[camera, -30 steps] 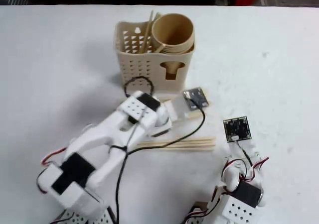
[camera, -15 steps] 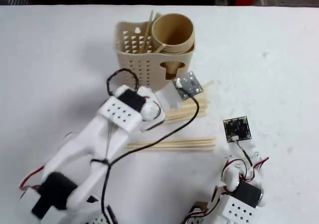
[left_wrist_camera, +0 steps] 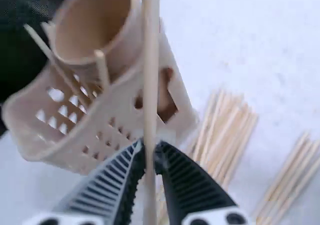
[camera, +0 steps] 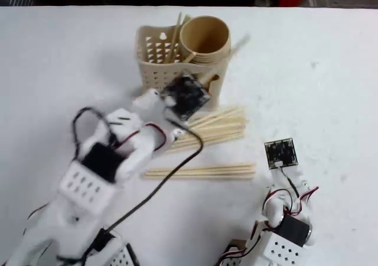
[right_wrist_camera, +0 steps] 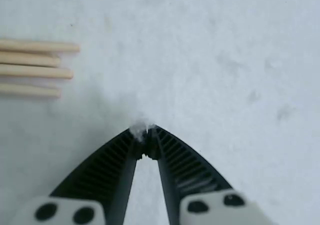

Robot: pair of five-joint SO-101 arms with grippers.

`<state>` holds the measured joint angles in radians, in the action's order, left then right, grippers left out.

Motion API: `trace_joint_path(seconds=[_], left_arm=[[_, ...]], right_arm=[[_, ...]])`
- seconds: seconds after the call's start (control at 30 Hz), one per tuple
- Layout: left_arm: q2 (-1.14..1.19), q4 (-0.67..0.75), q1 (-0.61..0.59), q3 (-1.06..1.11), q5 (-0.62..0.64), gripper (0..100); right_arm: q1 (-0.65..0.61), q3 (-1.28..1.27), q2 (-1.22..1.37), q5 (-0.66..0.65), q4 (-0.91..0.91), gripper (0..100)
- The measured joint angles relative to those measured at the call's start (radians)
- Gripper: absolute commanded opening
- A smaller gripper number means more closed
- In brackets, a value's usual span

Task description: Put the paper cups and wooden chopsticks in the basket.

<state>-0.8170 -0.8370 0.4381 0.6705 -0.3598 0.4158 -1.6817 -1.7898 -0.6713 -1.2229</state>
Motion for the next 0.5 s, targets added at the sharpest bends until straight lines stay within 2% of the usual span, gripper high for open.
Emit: trace_joint_path(seconds=[0.3, 0.5], left_arm=[[-0.018, 0.446, -0.141, -0.005, 0.14, 2], [0.163, 0.605, -0.175, -0.107, 0.161, 2]], right_arm=[[0.0, 0.0, 0.0, 0.0, 0.0, 1.8], [0.0, 0.0, 0.0, 0.0, 0.0, 1.8]])
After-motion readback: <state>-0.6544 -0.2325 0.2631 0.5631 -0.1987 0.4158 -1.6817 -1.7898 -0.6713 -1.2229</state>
